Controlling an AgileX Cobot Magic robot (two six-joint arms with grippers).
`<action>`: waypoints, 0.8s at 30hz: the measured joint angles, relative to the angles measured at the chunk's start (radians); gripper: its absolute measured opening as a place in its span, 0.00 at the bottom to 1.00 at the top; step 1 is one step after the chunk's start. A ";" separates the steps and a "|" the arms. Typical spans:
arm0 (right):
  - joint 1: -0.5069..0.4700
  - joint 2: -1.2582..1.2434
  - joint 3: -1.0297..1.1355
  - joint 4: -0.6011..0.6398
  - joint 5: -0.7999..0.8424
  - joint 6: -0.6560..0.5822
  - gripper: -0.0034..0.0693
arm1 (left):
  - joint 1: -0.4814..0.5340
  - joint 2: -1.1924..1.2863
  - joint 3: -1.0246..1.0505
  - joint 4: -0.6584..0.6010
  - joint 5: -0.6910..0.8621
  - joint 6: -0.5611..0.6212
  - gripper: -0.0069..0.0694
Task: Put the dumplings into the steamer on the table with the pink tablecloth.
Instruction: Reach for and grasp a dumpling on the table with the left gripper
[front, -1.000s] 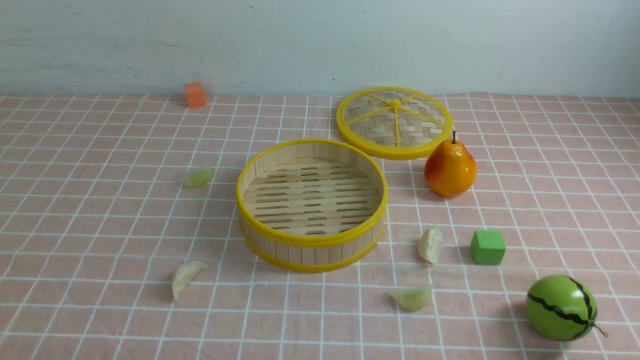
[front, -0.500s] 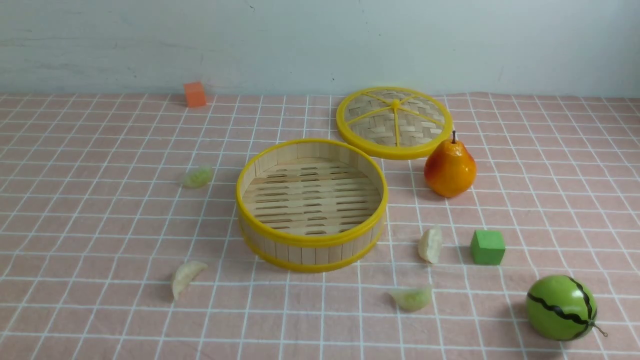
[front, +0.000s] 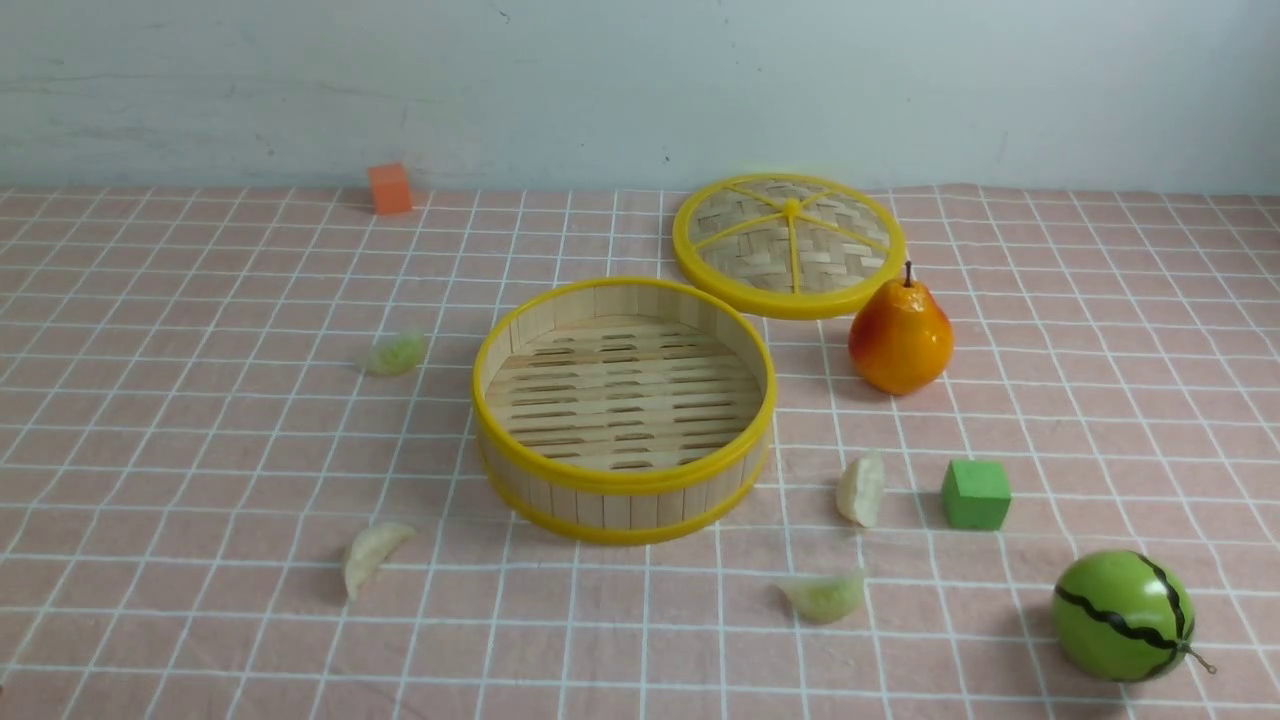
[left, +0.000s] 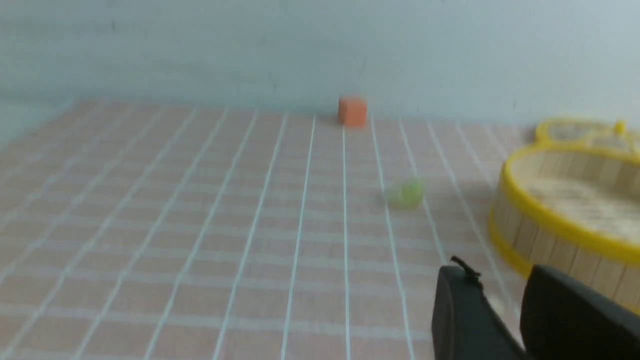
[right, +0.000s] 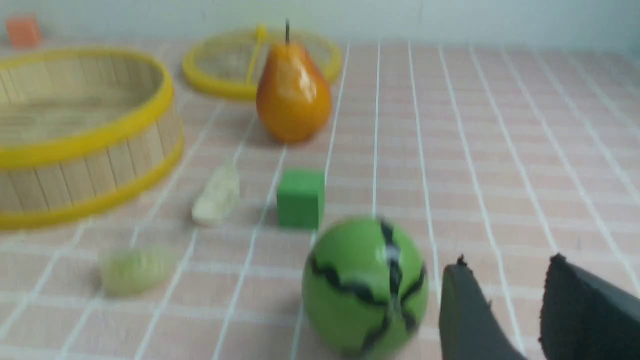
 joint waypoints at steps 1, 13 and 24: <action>0.000 0.000 0.000 0.000 0.000 0.000 0.38 | 0.000 0.000 0.000 0.000 -0.018 0.000 0.33; 0.000 0.007 0.000 0.001 -0.551 0.038 0.38 | 0.000 0.000 0.000 0.001 -0.461 -0.207 0.35; 0.000 0.194 -0.210 0.002 -0.460 0.174 0.16 | 0.000 0.262 -0.397 0.051 -0.197 -0.545 0.19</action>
